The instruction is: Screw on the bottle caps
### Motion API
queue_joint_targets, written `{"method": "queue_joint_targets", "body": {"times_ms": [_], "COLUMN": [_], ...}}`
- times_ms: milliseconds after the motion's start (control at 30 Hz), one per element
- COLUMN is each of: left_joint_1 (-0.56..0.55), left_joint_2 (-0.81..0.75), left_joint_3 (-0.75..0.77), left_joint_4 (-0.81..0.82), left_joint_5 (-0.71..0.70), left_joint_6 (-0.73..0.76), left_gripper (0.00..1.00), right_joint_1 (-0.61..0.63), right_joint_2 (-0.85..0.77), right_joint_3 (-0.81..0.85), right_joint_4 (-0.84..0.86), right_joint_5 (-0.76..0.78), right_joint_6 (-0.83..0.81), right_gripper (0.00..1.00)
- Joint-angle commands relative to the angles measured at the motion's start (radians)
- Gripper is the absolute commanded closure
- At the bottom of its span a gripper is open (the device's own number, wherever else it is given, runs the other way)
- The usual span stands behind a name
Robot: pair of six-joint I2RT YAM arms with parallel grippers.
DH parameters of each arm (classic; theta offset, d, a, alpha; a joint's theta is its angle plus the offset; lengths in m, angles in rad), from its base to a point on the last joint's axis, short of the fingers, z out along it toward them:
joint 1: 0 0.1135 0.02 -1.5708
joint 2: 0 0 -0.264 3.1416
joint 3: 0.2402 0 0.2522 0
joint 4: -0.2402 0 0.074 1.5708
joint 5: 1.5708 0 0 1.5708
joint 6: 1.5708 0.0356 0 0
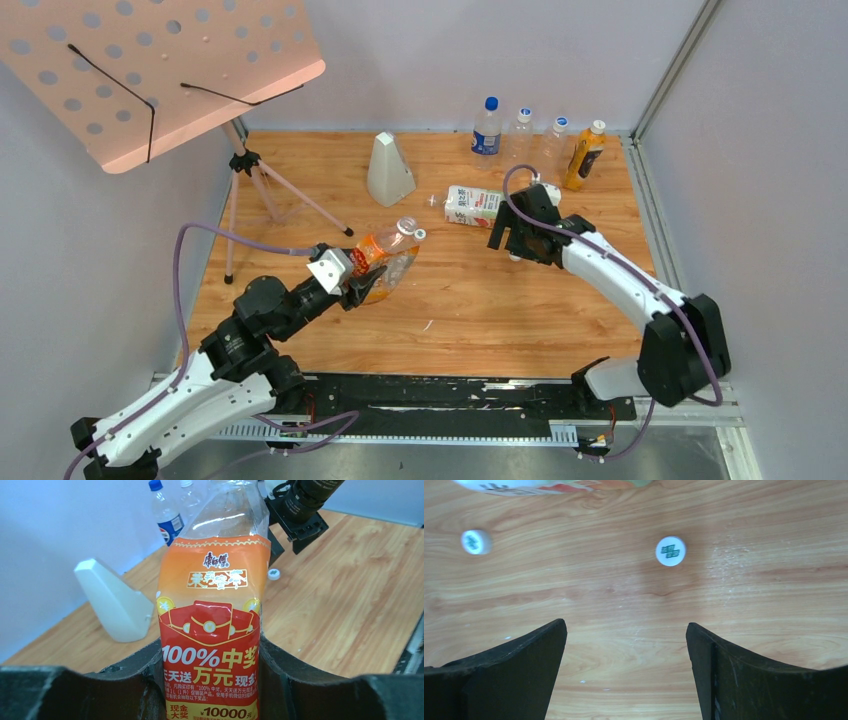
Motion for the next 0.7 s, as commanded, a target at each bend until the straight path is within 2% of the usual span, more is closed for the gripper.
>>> {"method": "queue_joint_targets", "body": {"times_ms": [0, 100, 267, 433, 667], "left_joint_1": [0.001, 0.001, 0.003, 0.001, 0.002], "left_joint_2": [-0.038, -0.087, -0.166, -0.179, -0.161], "left_joint_3": [0.021, -0.043, -0.132, -0.129, -0.111], "left_joint_4": [-0.034, 0.028, 0.079, 0.053, 0.032], "left_joint_5": [-0.019, 0.006, 0.035, 0.008, 0.003], "left_joint_6": [0.137, 0.145, 0.176, 0.173, 0.171], "left_gripper": [0.55, 0.55, 0.62, 0.64, 0.64], "right_joint_1": [-0.035, -0.054, -0.074, -0.091, -0.114], "right_joint_2": [0.105, 0.179, 0.275, 0.347, 0.413], "right_joint_3": [0.084, 0.129, 0.17, 0.205, 0.234], "right_joint_4": [-0.065, -0.07, -0.072, -0.067, -0.058], "right_joint_5": [0.056, 0.036, 0.044, 0.031, 0.009], "right_joint_6": [-0.024, -0.029, -0.031, -0.031, -0.029], "right_gripper": [0.15, 0.21, 0.26, 0.35, 0.4]}}
